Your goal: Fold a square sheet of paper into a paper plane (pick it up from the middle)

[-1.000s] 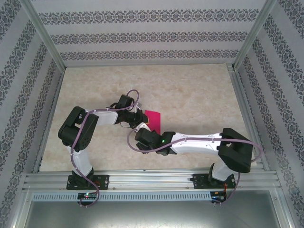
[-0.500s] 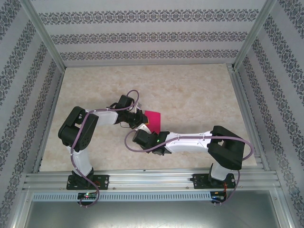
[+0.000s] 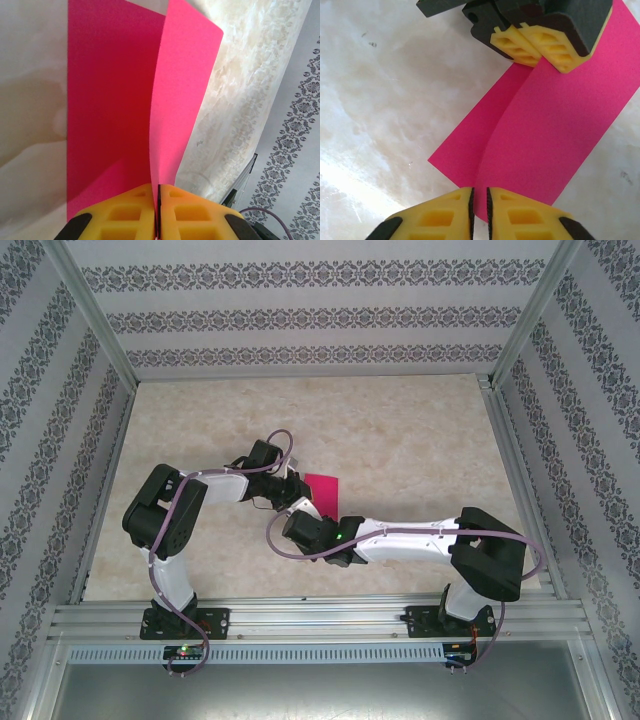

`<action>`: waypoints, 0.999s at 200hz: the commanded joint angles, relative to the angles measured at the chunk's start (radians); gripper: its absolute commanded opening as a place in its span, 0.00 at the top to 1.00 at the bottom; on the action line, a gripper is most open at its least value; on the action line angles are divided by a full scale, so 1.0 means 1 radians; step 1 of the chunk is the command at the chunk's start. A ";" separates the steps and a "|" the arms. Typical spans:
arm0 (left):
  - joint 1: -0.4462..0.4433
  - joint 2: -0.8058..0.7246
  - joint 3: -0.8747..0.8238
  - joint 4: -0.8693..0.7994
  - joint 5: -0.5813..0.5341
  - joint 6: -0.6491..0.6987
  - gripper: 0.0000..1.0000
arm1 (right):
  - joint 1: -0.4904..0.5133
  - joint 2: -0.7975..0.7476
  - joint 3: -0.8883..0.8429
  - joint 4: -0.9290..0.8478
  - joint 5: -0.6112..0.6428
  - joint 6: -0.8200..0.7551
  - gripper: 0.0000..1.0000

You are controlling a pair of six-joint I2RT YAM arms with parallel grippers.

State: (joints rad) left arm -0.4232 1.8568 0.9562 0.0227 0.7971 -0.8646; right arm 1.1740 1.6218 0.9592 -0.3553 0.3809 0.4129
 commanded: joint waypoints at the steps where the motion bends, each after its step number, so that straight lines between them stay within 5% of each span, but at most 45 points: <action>1: 0.001 -0.031 0.024 -0.023 0.006 0.025 0.88 | -0.007 -0.023 -0.016 0.006 0.001 0.008 0.89; 49: 0.001 -0.070 0.029 -0.084 -0.054 0.053 0.69 | -0.063 -0.099 -0.088 0.097 -0.104 0.016 0.96; 72: 0.001 -0.125 0.024 -0.158 -0.146 0.077 0.57 | -0.135 -0.172 -0.168 0.198 -0.254 0.030 0.96; 102: -0.001 -0.210 -0.009 -0.205 -0.231 0.090 0.53 | -0.260 -0.239 -0.259 0.328 -0.491 0.057 0.94; 140: -0.042 -0.278 -0.047 -0.248 -0.264 0.108 0.61 | -0.387 -0.242 -0.310 0.402 -0.662 0.077 0.93; 200: -0.153 -0.258 -0.086 -0.223 -0.266 0.094 0.78 | -0.454 -0.217 -0.312 0.393 -0.734 0.066 0.92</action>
State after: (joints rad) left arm -0.5320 1.5791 0.8715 -0.1787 0.5449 -0.7856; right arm 0.7506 1.3884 0.6590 0.0116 -0.2741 0.4725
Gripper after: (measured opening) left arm 0.250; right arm 0.086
